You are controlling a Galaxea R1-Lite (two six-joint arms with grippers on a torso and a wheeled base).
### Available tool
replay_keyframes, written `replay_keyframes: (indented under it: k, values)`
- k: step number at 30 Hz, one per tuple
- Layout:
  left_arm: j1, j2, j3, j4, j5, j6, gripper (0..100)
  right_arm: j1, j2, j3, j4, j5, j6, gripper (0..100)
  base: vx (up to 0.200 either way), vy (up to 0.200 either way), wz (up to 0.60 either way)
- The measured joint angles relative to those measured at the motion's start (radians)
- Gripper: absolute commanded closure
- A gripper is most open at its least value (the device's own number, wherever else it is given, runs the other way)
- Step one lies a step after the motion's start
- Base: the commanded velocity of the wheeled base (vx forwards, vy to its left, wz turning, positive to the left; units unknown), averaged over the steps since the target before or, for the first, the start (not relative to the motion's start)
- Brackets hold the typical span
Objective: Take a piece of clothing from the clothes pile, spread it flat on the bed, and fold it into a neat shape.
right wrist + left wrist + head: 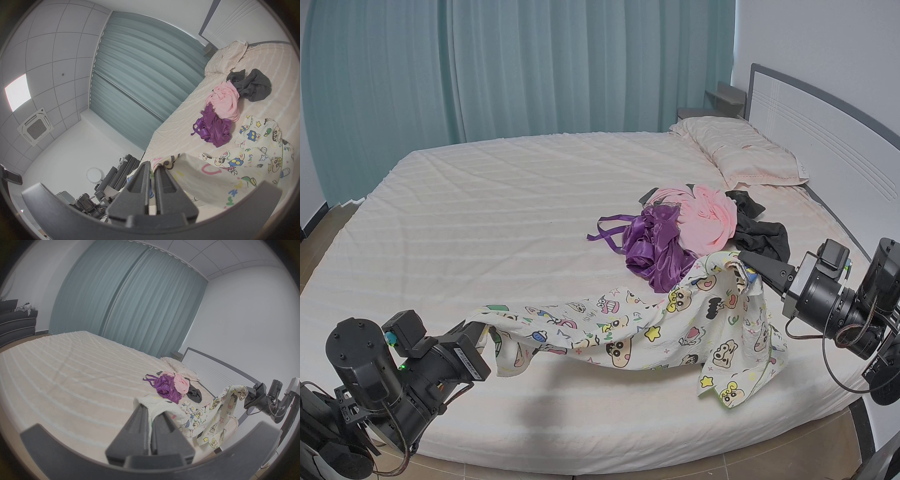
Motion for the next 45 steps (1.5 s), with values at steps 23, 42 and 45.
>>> replay_keyframes:
  k: [23, 42, 45]
  values:
    - [-0.018, 0.0, -0.002, 0.0, 0.006, 0.001, 100, 0.0, -0.015, 0.0, 0.0, 0.0, 0.0, 100, 0.0, 0.2, 0.0]
    - [-0.018, -0.001, -0.003, -0.001, 0.005, 0.001, 100, -0.001, -0.026, 0.0, -0.001, 0.0, 0.0, 100, 0.0, 0.2, 0.0]
    - [-0.018, 0.0, -0.003, -0.001, 0.005, 0.001, 100, -0.001, -0.027, 0.0, 0.0, 0.0, 0.0, 100, 0.0, 0.2, 0.0]
